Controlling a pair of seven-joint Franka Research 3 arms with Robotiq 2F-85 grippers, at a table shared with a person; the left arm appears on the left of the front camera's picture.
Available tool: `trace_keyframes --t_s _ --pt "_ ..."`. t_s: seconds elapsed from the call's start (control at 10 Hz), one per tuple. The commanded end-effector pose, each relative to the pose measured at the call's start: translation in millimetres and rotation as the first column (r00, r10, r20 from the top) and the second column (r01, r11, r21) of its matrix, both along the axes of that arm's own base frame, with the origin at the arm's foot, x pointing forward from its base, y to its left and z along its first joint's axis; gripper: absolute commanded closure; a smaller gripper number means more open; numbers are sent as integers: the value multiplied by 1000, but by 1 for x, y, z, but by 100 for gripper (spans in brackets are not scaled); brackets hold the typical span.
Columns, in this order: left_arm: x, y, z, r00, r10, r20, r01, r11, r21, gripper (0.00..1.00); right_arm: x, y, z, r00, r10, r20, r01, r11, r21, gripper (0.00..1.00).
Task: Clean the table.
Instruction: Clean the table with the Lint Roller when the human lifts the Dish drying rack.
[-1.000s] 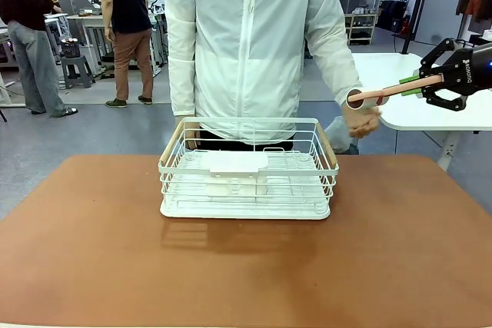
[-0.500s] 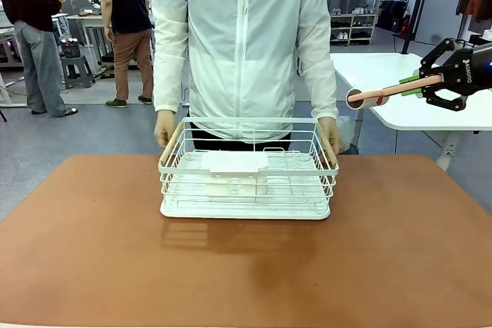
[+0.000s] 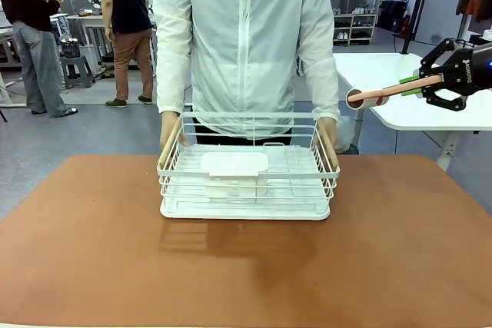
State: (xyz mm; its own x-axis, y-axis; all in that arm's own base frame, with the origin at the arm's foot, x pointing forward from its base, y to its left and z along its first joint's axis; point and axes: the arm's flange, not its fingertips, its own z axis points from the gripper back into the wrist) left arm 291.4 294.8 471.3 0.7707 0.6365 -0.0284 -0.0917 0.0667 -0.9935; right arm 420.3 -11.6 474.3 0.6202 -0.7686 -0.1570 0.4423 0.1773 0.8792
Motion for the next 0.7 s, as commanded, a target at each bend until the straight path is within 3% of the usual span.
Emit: trace_keyframes --t_s 0.0,0.6 --pt "-2 3 1 1000 -10 15 10 1000 -8 0 0 0 2 1000 -1 4 1 1000 0 99" --pt "-2 3 1 1000 -10 15 10 1000 -8 0 0 0 2 1000 -1 4 1 1000 0 99"
